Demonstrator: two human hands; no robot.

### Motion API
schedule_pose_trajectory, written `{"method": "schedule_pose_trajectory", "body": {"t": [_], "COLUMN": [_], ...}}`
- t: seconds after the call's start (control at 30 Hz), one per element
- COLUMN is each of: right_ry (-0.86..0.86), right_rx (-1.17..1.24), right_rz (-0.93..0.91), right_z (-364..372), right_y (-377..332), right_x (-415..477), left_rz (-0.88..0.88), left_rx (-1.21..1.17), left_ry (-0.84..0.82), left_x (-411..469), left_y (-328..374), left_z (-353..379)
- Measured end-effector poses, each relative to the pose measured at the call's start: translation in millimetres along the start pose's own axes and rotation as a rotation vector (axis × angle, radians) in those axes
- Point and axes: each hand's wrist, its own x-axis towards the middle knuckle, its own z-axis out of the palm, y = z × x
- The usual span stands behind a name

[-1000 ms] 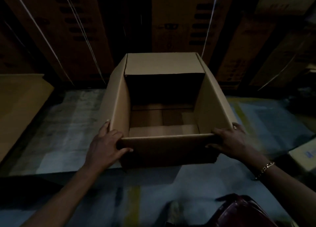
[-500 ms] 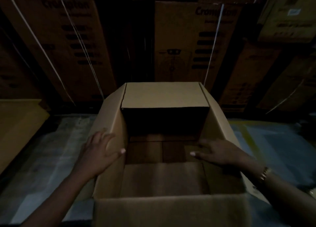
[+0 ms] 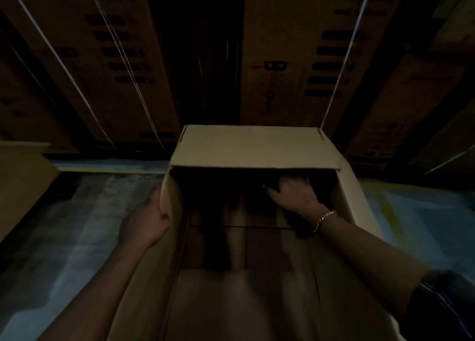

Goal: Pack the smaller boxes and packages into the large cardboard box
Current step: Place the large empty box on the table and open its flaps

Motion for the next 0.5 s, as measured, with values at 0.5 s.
{"method": "schedule_pose_trajectory", "body": {"t": [0.5], "right_ry": [-0.021], "right_rx": [-0.024], "right_rz": [-0.046], "right_z": [-56.4], "right_y": [42.7], "right_x": [168.4], "left_rz": [-0.063], "left_rx": [-0.014], "left_ry": [0.011], "left_x": [0.7], "left_y": [-2.2], "left_z": [6.2]}}
